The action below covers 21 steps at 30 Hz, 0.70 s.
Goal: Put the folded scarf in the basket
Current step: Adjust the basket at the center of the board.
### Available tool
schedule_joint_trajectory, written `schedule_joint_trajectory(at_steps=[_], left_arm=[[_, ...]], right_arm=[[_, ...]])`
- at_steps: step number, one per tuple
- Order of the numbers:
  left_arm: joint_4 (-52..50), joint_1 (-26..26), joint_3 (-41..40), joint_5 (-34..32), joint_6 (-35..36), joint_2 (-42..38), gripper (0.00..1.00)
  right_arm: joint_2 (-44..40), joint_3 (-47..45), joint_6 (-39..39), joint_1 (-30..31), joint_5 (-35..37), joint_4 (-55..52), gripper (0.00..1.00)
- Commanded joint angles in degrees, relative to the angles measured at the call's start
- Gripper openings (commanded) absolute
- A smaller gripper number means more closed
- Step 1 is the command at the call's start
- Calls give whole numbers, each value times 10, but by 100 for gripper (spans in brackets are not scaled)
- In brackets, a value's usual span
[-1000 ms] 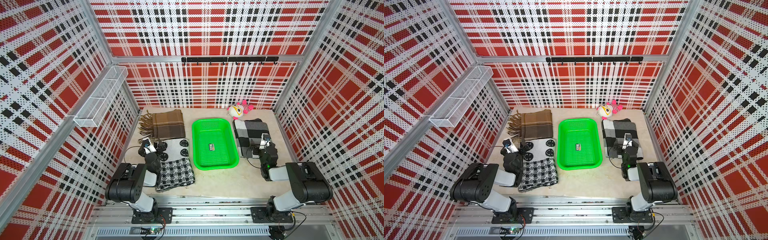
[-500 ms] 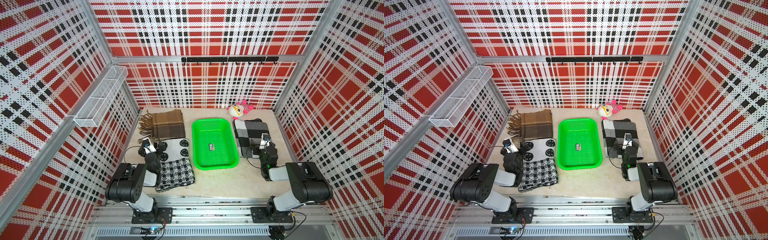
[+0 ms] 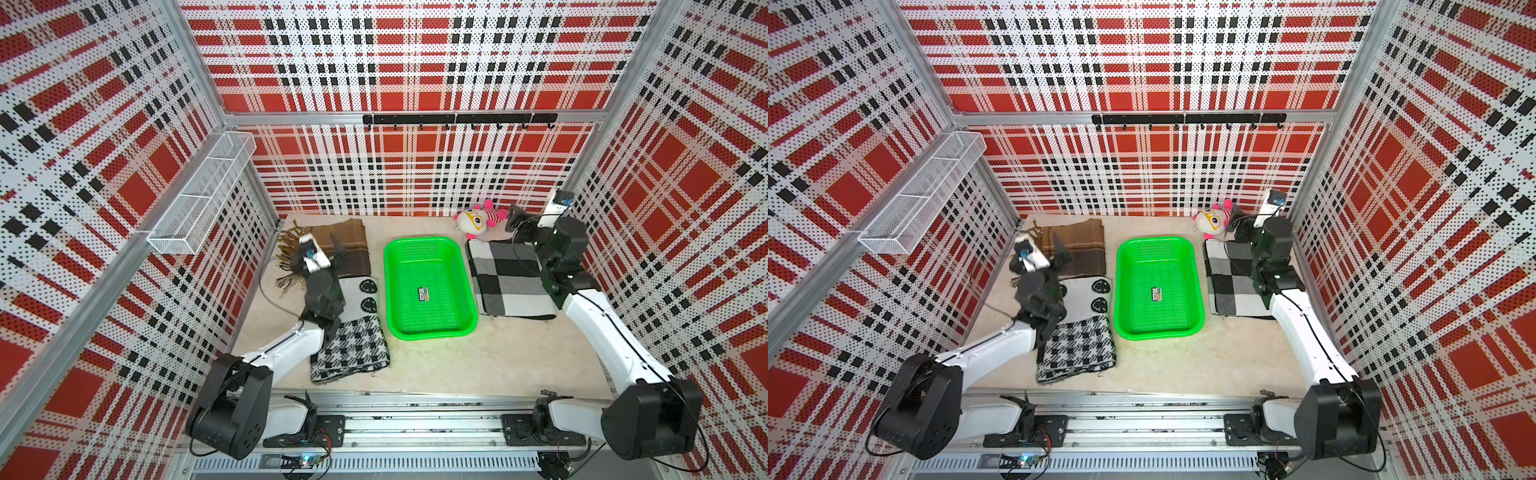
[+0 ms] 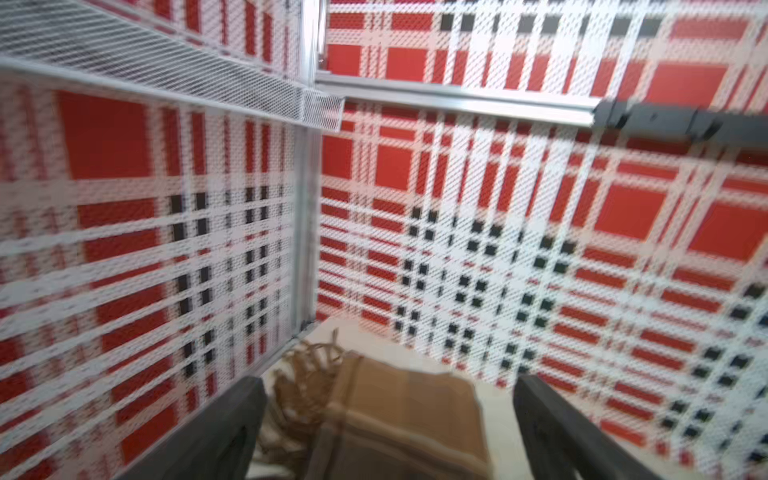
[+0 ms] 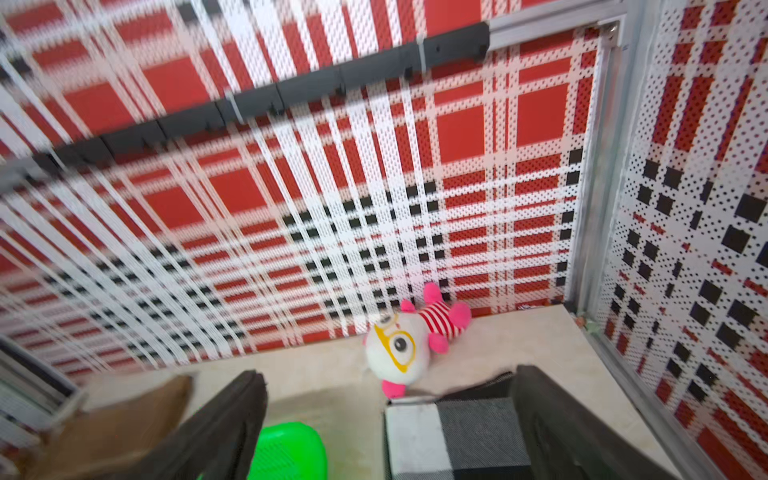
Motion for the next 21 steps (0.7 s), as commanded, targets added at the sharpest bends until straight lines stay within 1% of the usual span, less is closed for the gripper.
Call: schedule_joint_trajectory(at_steps=[1, 2, 3, 4, 6, 7, 8, 10, 11, 13, 14, 17, 19, 21], left_arm=[[-293, 94, 121, 264, -236, 7, 99], [-289, 138, 129, 375, -295, 27, 99], [-302, 159, 140, 431, -330, 45, 100], [-339, 162, 159, 445, -336, 60, 96], [-412, 125, 179, 405, -294, 66, 96], [-440, 99, 182, 374, -271, 65, 96], [-463, 80, 184, 354, -260, 66, 96], [-495, 47, 180, 340, -252, 76, 93], [-500, 22, 178, 336, -250, 83, 92], [-515, -17, 188, 319, -242, 108, 89], [-530, -37, 203, 306, -241, 126, 85], [-567, -81, 245, 302, -263, 186, 74], [-571, -111, 255, 302, -288, 212, 70], [-581, -139, 262, 281, -312, 229, 68]], right_arm=[[18, 3, 199, -41, -56, -198, 100], [22, -11, 190, -56, -127, -174, 100], [24, -12, 183, -55, -131, -182, 100], [15, -9, 173, -37, -88, -208, 100], [-10, -9, 139, 16, 6, -239, 100], [-19, -12, 132, 37, 39, -254, 100], [-22, -13, 134, 51, 48, -270, 100], [-15, -19, 152, 73, 47, -311, 93], [-10, -23, 158, 85, 45, -325, 90], [-2, -41, 166, 120, 44, -339, 81], [4, -47, 169, 143, 45, -343, 77], [25, -52, 177, 206, 65, -357, 75], [40, -47, 171, 217, 57, -357, 73], [55, -36, 154, 212, 57, -357, 71]])
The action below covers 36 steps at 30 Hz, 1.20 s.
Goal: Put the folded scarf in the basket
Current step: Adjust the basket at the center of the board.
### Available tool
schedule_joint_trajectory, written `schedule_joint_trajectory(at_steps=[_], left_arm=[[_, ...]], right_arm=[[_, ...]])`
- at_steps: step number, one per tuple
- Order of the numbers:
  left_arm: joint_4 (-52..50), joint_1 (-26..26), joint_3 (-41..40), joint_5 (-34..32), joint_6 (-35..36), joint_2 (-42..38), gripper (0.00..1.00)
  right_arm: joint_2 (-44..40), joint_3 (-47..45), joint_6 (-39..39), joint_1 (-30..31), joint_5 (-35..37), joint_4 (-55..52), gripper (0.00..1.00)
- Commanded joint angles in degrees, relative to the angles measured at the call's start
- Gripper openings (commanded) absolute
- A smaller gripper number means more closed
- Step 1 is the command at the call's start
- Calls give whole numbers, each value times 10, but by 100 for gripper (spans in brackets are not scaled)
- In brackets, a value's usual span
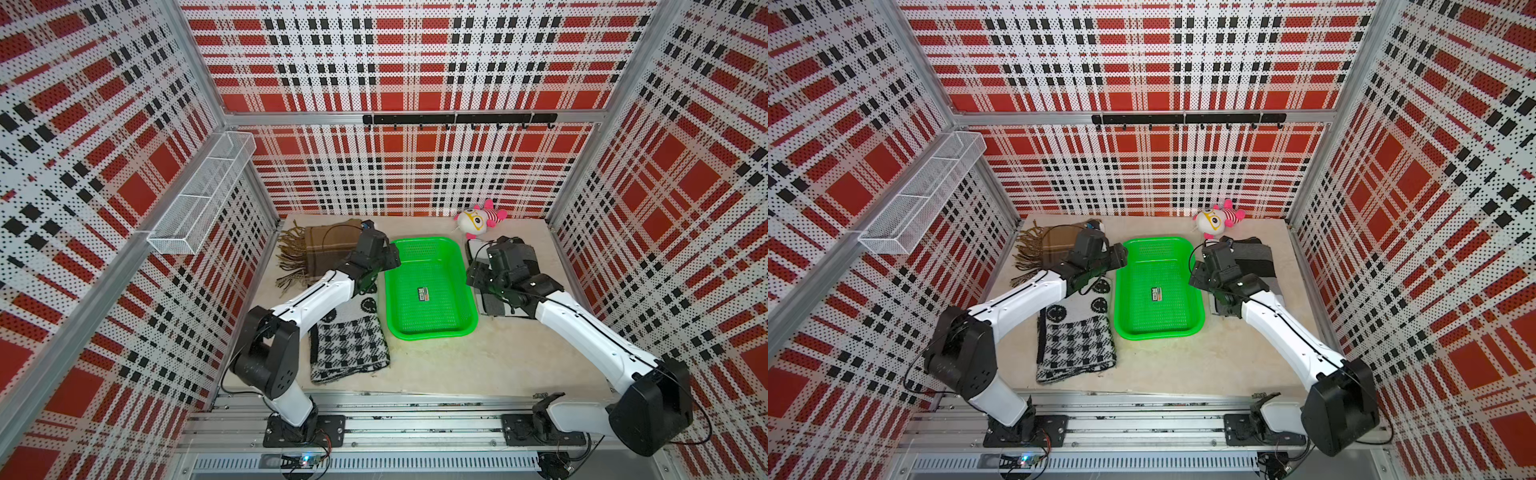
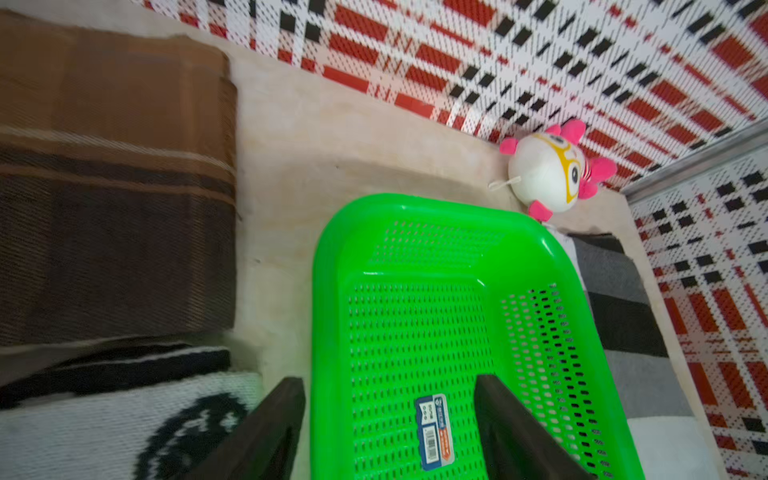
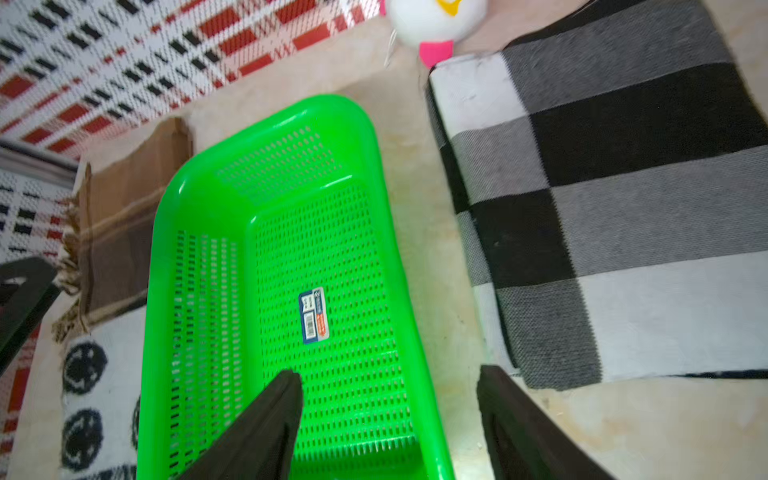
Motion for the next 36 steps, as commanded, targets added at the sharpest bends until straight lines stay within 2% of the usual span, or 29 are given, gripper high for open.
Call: schedule_joint_trajectory(at_steps=[1, 5, 9, 11, 18, 24, 27, 32, 36], left_arm=[[-51, -41, 20, -34, -49, 27, 67], [-68, -49, 19, -44, -64, 39, 65], [-82, -34, 8, -50, -67, 23, 65], [-83, -27, 3, -48, -69, 6, 66], [-86, -17, -21, -40, -63, -45, 68], [-85, 6, -56, -35, -64, -79, 68], [-85, 17, -70, -35, -64, -97, 68], [-86, 30, -95, -37, -68, -122, 68], [-86, 38, -119, -42, -71, -139, 68]], right_arm=[[27, 25, -22, -8, 17, -24, 71], [80, 84, -68, -28, -6, -54, 70], [131, 116, -73, -55, -49, -79, 70], [155, 124, -71, -63, -78, -88, 67], [210, 122, -80, -63, -125, -70, 59], [234, 134, -78, -54, -148, -56, 63], [255, 140, -74, -54, -156, -62, 62], [279, 149, -48, -54, -170, -53, 46], [282, 150, -10, -54, -177, -36, 26]])
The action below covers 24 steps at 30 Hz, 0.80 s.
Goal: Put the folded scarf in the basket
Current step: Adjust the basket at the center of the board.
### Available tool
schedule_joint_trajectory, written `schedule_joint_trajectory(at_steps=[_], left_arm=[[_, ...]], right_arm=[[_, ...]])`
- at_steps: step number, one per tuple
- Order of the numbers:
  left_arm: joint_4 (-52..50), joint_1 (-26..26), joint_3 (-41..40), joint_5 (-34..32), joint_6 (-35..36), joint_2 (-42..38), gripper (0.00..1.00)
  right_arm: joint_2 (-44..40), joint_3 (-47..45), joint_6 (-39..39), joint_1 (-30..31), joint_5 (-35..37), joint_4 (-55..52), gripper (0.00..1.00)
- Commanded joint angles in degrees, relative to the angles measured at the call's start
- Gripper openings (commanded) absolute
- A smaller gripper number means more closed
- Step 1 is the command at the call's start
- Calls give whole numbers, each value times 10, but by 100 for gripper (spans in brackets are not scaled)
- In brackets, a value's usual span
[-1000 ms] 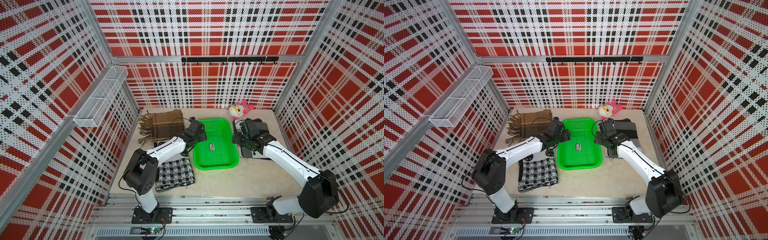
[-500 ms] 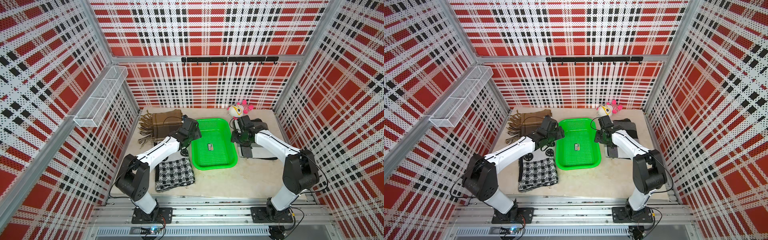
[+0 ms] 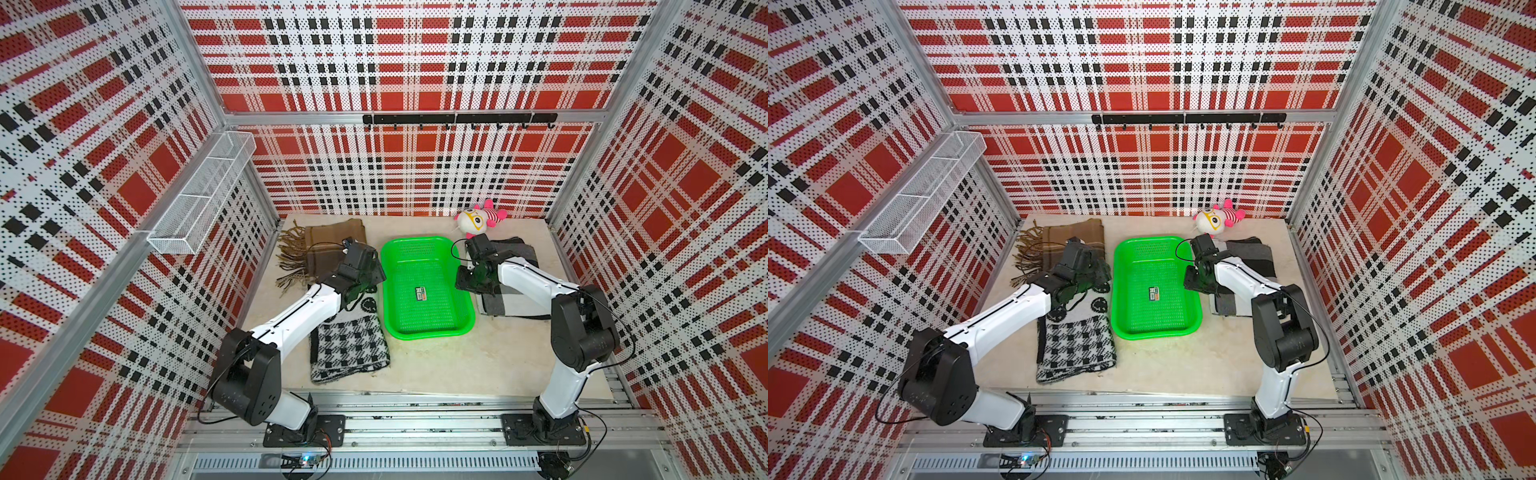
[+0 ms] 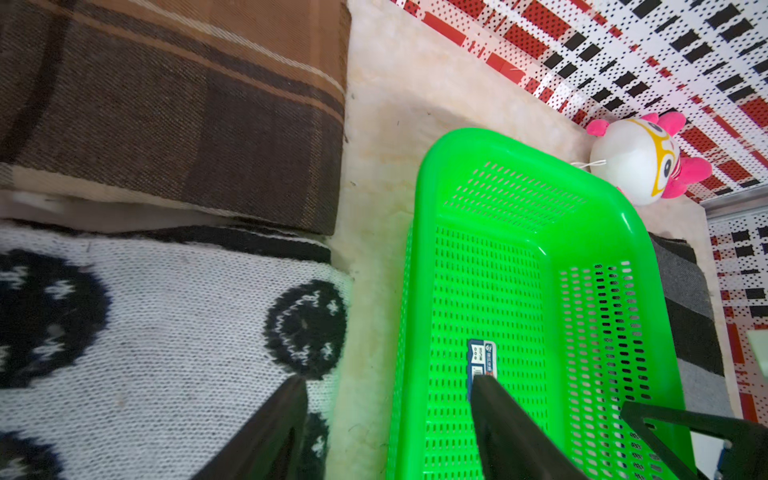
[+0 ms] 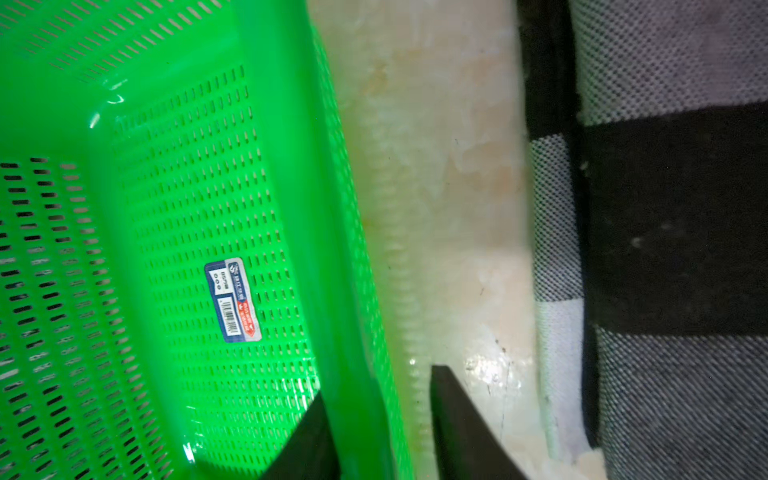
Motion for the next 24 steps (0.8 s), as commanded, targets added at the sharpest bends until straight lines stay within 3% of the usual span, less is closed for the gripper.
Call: schedule_joint_trajectory(at_steps=[1, 7, 24], left_arm=[[-3, 9, -22, -6, -7, -24, 68], [-3, 15, -46, -19, -20, -45, 68], [6, 22, -86, -30, -57, -96, 68]], right_arm=[[3, 13, 46, 4, -13, 22, 21], [-6, -3, 134, 5, -31, 67, 0], [-11, 19, 424, 65, 34, 105, 0]])
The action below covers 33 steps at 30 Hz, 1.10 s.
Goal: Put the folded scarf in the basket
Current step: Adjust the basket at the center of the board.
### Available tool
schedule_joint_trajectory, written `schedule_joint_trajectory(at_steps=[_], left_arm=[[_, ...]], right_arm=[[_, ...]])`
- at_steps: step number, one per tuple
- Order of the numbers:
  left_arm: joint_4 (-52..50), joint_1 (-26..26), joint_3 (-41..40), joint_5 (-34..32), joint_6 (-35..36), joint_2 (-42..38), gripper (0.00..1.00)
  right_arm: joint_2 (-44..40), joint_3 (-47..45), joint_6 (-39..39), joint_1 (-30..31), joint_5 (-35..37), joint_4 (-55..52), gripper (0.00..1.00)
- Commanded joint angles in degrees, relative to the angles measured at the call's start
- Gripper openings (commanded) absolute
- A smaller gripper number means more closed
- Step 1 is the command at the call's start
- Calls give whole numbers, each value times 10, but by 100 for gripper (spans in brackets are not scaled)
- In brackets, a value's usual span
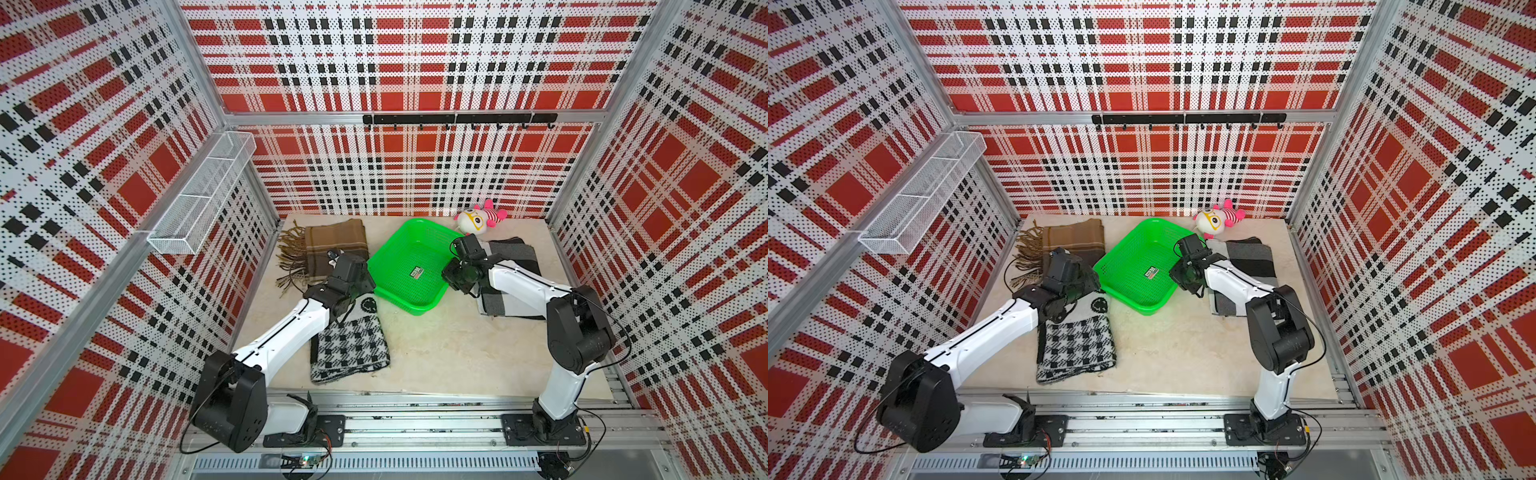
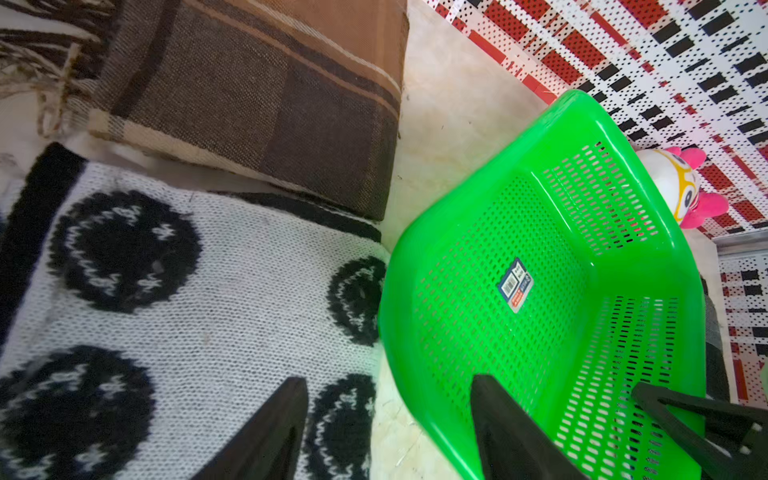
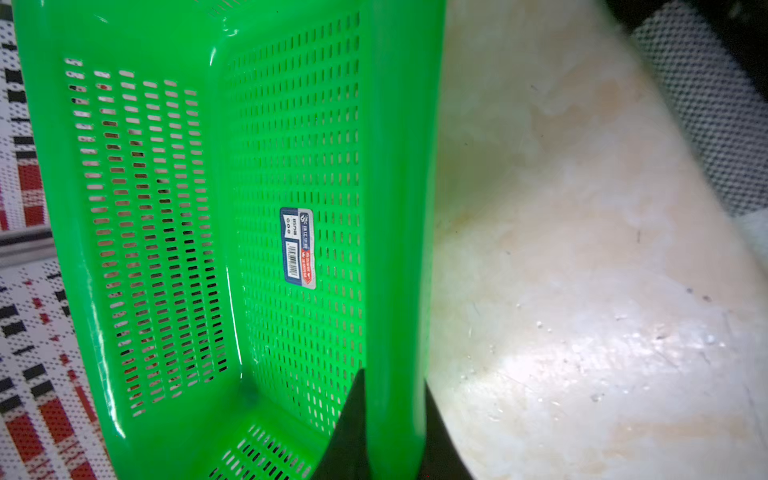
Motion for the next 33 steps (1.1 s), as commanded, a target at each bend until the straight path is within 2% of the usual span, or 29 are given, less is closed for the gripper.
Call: schedule_joint_trajectory(at_steps=[1, 11, 18, 26, 31, 33], left_arm=[[8, 5, -12, -8, -13, -25, 68], [7, 0, -24, 11, -53, -77, 71], [7, -44, -5, 12, -94, -72, 74], [7, -98, 21, 3, -142, -41, 77], [5, -130, 14, -13, -185, -50, 79], [5, -144, 7, -18, -203, -53, 79]], right_arm=[[-6, 29, 93, 17, 38, 0, 0], [-6, 24, 223, 44, 72, -2, 0], [-2, 52, 273, 53, 102, -33, 0], [15, 65, 297, 63, 84, -31, 0], [23, 66, 297, 68, 69, -26, 0], [17, 61, 288, 69, 70, -27, 9]])
